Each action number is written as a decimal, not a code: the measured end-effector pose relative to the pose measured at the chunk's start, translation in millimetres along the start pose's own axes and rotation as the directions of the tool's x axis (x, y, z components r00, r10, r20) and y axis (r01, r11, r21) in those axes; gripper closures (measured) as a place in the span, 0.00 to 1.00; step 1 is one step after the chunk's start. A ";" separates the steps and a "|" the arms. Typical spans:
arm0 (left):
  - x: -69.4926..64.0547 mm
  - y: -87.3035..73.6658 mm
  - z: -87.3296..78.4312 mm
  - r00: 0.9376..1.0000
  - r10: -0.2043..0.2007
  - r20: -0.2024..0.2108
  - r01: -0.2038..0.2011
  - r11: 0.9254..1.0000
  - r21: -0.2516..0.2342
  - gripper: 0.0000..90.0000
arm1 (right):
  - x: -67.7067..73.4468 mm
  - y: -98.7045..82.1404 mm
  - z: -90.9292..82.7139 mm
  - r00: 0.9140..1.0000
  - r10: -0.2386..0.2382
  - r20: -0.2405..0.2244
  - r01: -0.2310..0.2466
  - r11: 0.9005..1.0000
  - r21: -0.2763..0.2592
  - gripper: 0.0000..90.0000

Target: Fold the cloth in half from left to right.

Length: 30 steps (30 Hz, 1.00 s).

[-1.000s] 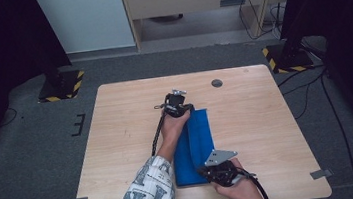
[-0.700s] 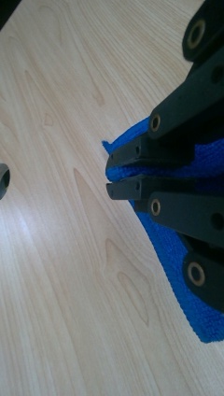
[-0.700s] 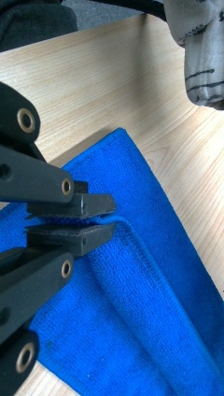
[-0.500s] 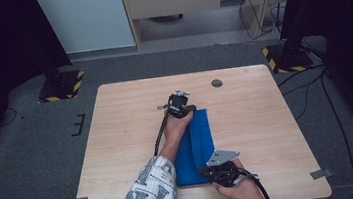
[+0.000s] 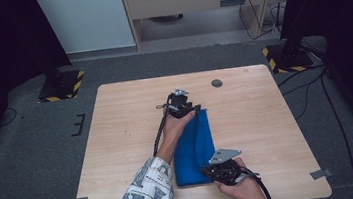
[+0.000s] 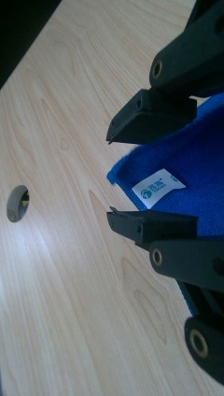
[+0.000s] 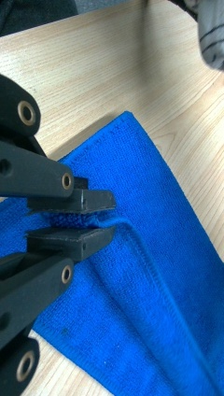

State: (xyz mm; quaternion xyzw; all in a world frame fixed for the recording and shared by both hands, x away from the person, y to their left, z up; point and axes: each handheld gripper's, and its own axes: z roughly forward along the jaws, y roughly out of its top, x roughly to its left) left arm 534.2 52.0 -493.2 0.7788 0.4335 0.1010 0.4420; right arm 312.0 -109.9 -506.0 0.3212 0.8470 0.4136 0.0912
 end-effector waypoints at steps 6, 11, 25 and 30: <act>-5.6 -1.8 -19.1 1.000 0.026 0.004 -0.026 0.999 -0.027 0.51 | -0.2 -2.5 1.0 1.000 -0.001 0.004 0.001 1.000 0.009 0.91; -6.9 -6.9 -38.6 0.999 0.050 -0.010 -0.051 0.998 -0.048 0.46 | 0.6 -4.7 0.3 1.000 -0.005 0.004 0.005 1.000 0.012 0.90; 4.8 -13.6 -67.8 0.999 0.040 -0.003 -0.040 0.997 -0.068 0.31 | -10.9 -12.6 -12.0 0.998 0.053 0.035 -0.054 0.998 0.044 0.58; 6.3 -15.1 -74.6 0.999 0.046 -0.006 -0.046 0.996 -0.079 0.29 | -11.2 -17.2 -14.4 0.996 0.062 0.058 -0.066 0.996 0.063 0.41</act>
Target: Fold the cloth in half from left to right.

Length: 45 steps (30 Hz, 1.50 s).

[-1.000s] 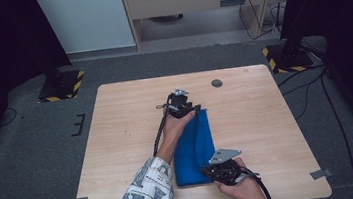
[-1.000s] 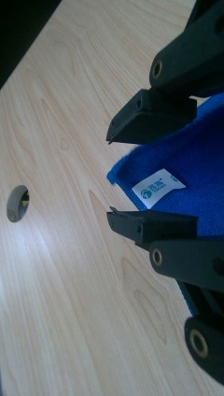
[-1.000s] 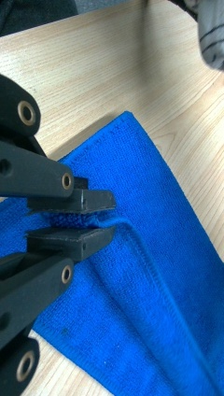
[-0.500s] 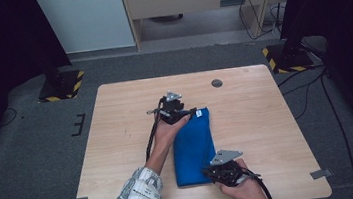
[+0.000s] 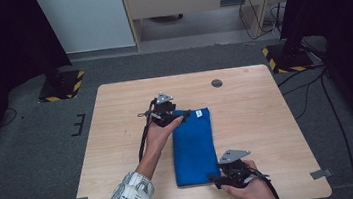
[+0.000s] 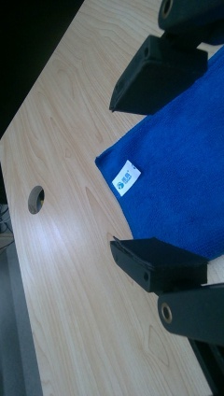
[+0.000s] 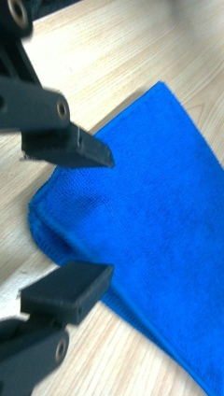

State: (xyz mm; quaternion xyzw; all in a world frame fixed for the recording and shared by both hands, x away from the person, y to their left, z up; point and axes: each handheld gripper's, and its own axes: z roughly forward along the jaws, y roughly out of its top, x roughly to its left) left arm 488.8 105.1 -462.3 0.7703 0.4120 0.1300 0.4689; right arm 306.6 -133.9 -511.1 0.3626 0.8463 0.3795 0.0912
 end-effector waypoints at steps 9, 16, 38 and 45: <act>10.6 -6.0 -1.3 0.999 0.019 -0.037 -0.018 1.000 0.023 0.24 | -6.1 1.5 -0.3 0.999 0.027 0.039 -0.025 0.999 -0.040 0.22; 11.4 -7.3 1.2 0.999 0.025 -0.041 -0.024 0.999 0.031 0.18 | -13.4 5.4 2.7 0.998 0.039 0.058 -0.035 0.997 -0.069 0.18; 15.0 -9.6 3.4 0.997 0.055 -0.061 -0.052 0.997 0.053 0.11 | -41.2 30.3 10.1 0.991 0.068 0.115 -0.055 0.992 -0.114 0.12; 11.5 -10.1 2.6 0.995 0.069 -0.071 -0.063 0.994 0.085 0.11 | -49.5 39.6 19.6 0.993 0.042 0.109 -0.030 0.994 -0.108 0.12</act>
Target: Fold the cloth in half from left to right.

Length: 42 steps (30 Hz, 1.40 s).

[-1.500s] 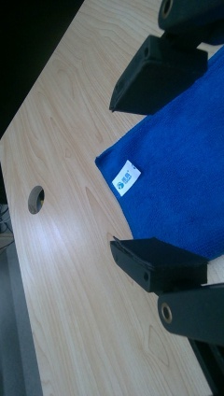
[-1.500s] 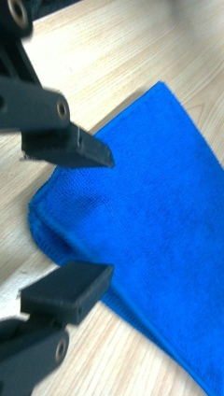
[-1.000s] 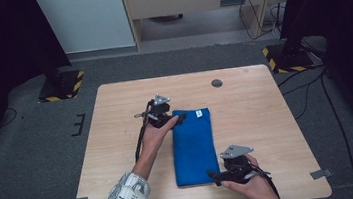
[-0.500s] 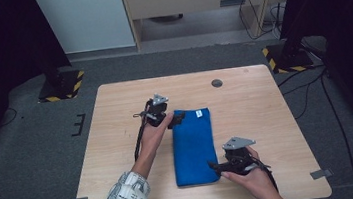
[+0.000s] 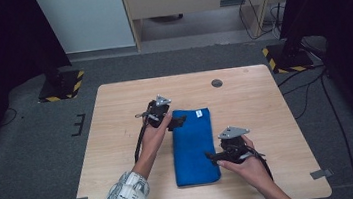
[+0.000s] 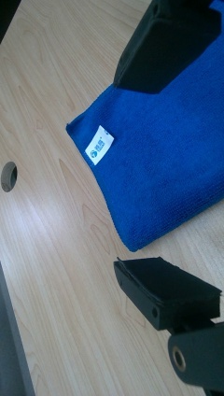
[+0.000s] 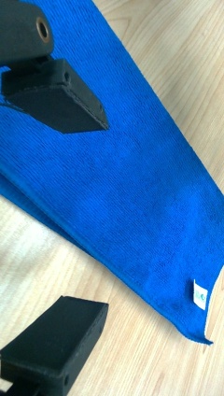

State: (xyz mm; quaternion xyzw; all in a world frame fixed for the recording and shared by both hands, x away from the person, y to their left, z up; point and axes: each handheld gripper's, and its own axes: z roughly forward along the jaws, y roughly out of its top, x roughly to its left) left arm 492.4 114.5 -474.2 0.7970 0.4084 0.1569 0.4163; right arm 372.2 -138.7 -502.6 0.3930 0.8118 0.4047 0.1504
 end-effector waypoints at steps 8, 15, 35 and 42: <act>-1.0 -1.5 0.9 1.000 0.016 -0.024 -0.015 0.999 0.038 0.11 | -10.1 8.2 9.5 0.999 -0.036 -0.009 0.036 0.999 0.003 0.16; 4.2 -6.5 -0.2 0.997 0.023 -0.068 -0.019 0.998 0.058 0.12 | -24.2 21.8 23.4 1.000 -0.018 0.002 0.018 1.000 0.002 0.16; 20.7 -9.9 11.5 0.999 -0.049 0.017 0.049 0.999 0.004 0.13 | -62.5 58.0 62.0 0.999 0.010 0.045 -0.012 0.999 0.034 0.36; 22.8 -14.5 22.0 0.999 -0.044 -0.008 0.044 0.999 0.028 0.16 | -70.5 71.5 72.5 0.998 0.014 0.059 -0.016 0.999 0.032 0.40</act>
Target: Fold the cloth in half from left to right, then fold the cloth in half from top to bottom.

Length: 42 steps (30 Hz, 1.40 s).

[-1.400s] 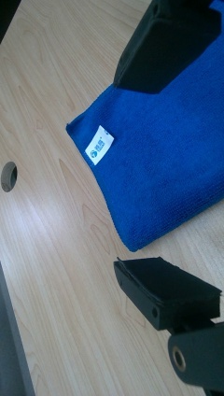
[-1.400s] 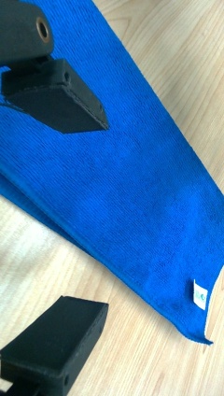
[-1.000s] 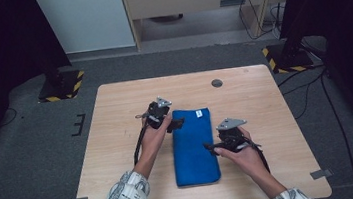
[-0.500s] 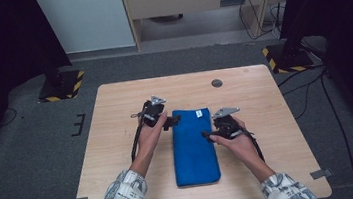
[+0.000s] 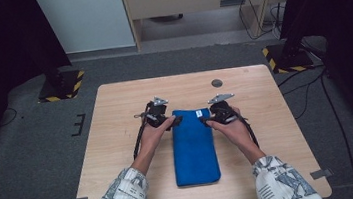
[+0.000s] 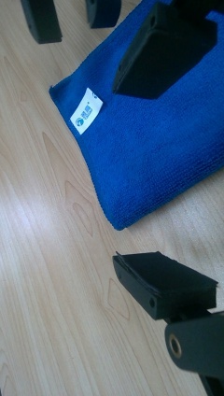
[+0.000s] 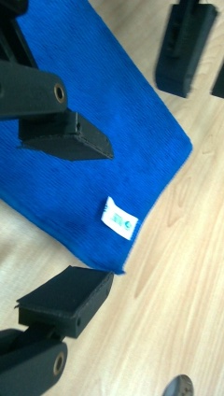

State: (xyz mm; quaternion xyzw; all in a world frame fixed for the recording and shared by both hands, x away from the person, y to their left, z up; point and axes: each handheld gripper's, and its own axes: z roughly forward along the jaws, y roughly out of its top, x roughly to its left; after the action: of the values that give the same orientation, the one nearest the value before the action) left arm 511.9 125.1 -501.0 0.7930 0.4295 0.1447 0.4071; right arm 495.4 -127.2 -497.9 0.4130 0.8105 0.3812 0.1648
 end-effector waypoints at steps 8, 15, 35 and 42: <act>1.3 2.7 2.2 1.000 -0.003 -0.015 0.003 1.000 0.008 0.23 | -7.6 7.8 9.5 1.000 0.019 0.005 -0.019 1.000 0.001 0.46; 0.9 9.4 9.4 1.000 0.010 -0.028 -0.010 1.000 0.018 0.32 | -18.5 13.0 21.3 1.000 0.026 0.014 -0.027 0.999 0.023 0.54; 15.0 -5.8 33.6 0.998 0.018 -0.064 -0.013 0.997 0.070 0.48 | -27.0 11.0 52.9 0.997 0.074 0.011 -0.075 0.994 0.080 0.55; 13.5 -7.0 36.5 0.997 0.027 -0.070 -0.021 0.997 0.074 0.55 | -21.7 12.7 59.3 0.999 0.053 0.012 -0.054 0.995 0.082 0.60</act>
State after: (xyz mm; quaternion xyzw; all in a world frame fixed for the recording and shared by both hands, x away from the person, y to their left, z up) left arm 537.0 119.0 -530.9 0.8068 0.4392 0.1619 0.3606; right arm 550.0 -111.2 -528.2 0.4428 0.8133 0.3498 0.1415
